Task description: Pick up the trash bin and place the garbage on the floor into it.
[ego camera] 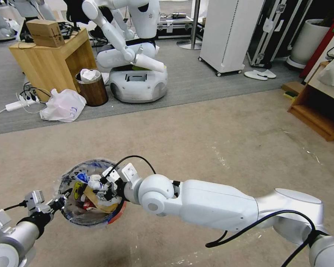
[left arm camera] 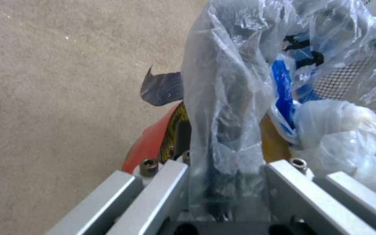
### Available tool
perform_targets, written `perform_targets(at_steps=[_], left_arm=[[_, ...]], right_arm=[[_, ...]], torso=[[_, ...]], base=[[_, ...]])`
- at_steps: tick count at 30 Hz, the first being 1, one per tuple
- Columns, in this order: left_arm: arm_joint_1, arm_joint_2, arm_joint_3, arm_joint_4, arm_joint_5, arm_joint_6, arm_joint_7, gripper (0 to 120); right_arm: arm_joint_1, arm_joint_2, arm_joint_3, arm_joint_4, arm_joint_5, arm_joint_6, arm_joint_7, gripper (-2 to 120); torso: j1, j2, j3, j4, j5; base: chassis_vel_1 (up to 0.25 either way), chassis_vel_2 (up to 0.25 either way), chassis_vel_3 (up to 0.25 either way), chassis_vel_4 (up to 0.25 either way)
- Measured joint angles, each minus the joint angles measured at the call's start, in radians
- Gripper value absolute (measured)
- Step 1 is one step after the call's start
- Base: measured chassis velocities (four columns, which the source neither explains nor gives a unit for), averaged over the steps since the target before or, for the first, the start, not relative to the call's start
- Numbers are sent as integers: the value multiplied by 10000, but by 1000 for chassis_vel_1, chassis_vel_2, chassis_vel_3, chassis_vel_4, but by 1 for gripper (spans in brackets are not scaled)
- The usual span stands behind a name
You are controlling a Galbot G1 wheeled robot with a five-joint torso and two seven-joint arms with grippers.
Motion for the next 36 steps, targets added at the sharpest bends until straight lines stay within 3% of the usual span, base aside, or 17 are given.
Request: perform_targets(at_steps=[1,3,7,8,9,30,32,33,36], left_arm=[[0,0,0,0,0,0,0,1],[-27,24,0,36,2,0,0,1],[-34,36,0,48,2,0,1,1],[-51,60,2,80,-14,1,45,1],[-52,57,3,85,-18,2,50,1],[-53,-59,64,91,85,7,103,1],[4,-63,-10,205,287,-2,-50,1],[0,-69,-33,213,361,-31,-100,1],[4,-91,-7,195,361,-17,-85,1]], right_arm=[[0,0,0,0,0,0,0,70],[5,-12,11,67,11,0,0,82],[7,-20,17,104,13,0,0,86],[9,-47,39,213,27,-2,0,96],[9,-56,46,246,29,-3,1,99],[63,-530,587,1119,88,-78,113,99],[125,-712,807,1182,41,-102,259,98],[149,-761,863,1262,50,-115,352,98],[154,-882,876,1396,90,-147,354,98]], torso=[[0,0,0,0,0],[0,0,0,0,0],[0,0,0,0,0],[0,0,0,0,0],[0,0,0,0,0],[0,0,0,1,0],[-1,0,-2,-9,0],[0,0,-2,3,5],[0,0,-2,2,-3]], base=[[0,0,0,0],[0,0,0,0],[0,0,0,0],[0,0,0,0],[0,0,0,0],[0,0,0,0],[0,0,0,0],[0,0,0,0],[0,0,0,0]])
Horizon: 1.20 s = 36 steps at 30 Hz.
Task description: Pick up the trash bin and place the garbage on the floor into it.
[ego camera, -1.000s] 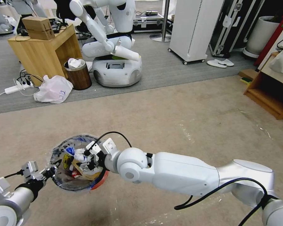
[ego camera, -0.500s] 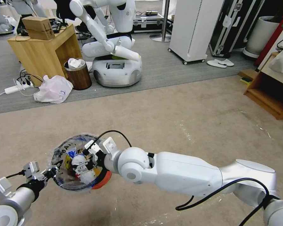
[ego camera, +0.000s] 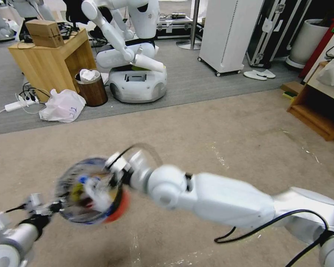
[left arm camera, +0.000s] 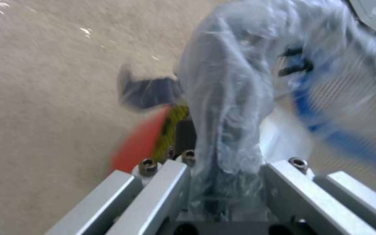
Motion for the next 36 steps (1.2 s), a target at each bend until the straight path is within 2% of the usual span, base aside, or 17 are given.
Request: perform_targets(at_steps=[4,13,19,27,29,36], left_arm=[[7,-45,16,-84,-23,-6,41,1],[86,-67,-46,-248,-83,1,62,1],[99,-67,-89,-182,-64,2,84,1],[97,-8,-155,-141,-33,7,100,1],[122,12,-213,-137,-35,12,106,1],[148,5,-247,-138,-40,17,114,1]], right_arm=[[-75,-31,-32,27,-30,-1,3,98],[-169,118,-119,-2,-61,3,-43,97],[-164,130,315,154,-46,56,-76,97],[-366,-291,1845,1001,124,303,-360,97],[-574,-606,2910,1231,105,567,-705,98],[-1059,-973,4130,1350,20,1177,-1249,98]], torso=[[0,0,0,-7,7],[0,0,0,-1,4],[0,0,1,-1,3],[0,0,2,-3,4],[0,0,2,-2,4],[0,0,2,-2,5]], base=[[0,0,0,0],[0,0,0,0],[0,0,0,0],[0,0,0,0],[0,0,0,0],[0,0,0,0]])
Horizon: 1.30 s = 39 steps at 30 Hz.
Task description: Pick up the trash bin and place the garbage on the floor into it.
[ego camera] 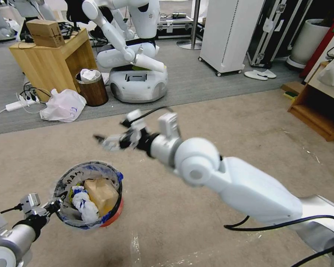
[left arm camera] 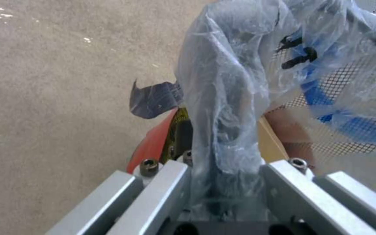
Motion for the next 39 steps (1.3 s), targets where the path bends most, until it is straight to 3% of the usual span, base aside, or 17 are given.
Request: perform_targets(at_steps=[8,12,13,15,18,20,25,29,39], left_arm=[[36,-98,-54,-99,129,2,48,1],[57,-237,-102,-268,487,2,217,1],[57,-237,-102,-268,487,2,217,1],[66,-317,-121,-363,746,2,306,1],[73,-344,-124,-400,771,2,310,1],[126,-420,-147,-514,842,2,343,1],[229,-547,-202,-705,959,3,360,1],[319,-567,-203,-881,1000,3,362,1],[363,-538,-208,-734,603,2,208,1]], right_arm=[[-1359,-652,1642,262,-395,1365,-1104,99],[-2677,-1131,3238,337,-1719,2897,-1820,99],[-2677,-1131,3238,337,-1719,2897,-1820,99],[-3697,-1238,4718,377,-2807,3673,-2097,99],[-4052,-1263,5185,418,-3027,3837,-2137,99],[-5171,-1328,6577,536,-3526,4299,-2244,99],[-6105,-1235,7865,531,-4349,4825,-2324,99],[-7269,-962,9183,819,-5741,5221,-2440,98],[-8774,-747,10227,1335,-6281,5665,-2513,98]], torso=[[0,1,-1,0,0],[0,0,-1,-1,1],[0,0,-1,-1,1],[0,0,-1,0,0],[0,0,-1,-1,2],[0,1,-2,-5,2],[0,0,-2,3,0],[-1,0,-2,-3,1],[0,1,-2,0,-2]], base=[[0,0,0,0],[0,0,0,0],[0,0,0,0],[0,0,0,0],[0,0,0,0],[0,0,0,0],[0,0,0,0],[0,0,0,0],[0,0,0,0]])
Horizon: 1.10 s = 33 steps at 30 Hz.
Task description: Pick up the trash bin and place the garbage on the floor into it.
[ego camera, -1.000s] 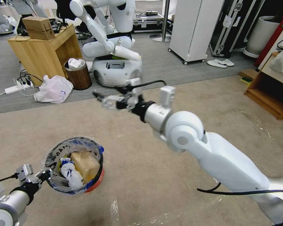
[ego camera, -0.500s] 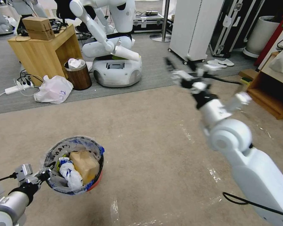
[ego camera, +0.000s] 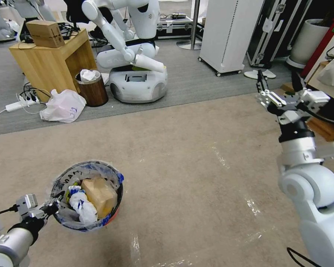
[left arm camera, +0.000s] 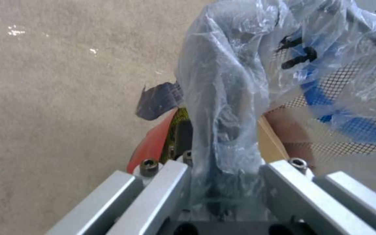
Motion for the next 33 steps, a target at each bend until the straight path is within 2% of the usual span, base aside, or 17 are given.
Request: perform_targets(at_steps=[5,10,14,18,20,33], left_arm=[[6,116,-118,187,-802,-2,-346,1],[-56,176,-244,366,-1407,-3,-446,1],[-267,92,-298,871,-1921,-6,-446,1],[-392,18,-326,1193,-2013,-7,-368,1],[-570,-80,-369,1621,-2191,-6,-190,1],[-1079,-273,-600,2627,-2616,-18,-236,1]], right_arm=[[-393,-32,239,138,-29,75,41,98],[-489,-101,408,166,18,69,110,98],[-612,-116,530,140,23,19,196,98],[-647,-144,580,140,23,-28,235,98],[-636,-246,680,140,33,-105,263,98],[-602,-346,715,34,63,-196,285,98]], torso=[[0,0,0,1,0],[0,0,1,1,0],[0,0,2,-2,0],[0,0,2,-1,0],[0,0,2,0,1],[0,0,2,0,0]], base=[[0,0,0,0],[0,0,0,0],[0,0,0,0],[0,0,0,0],[0,0,0,0],[0,0,0,0]])
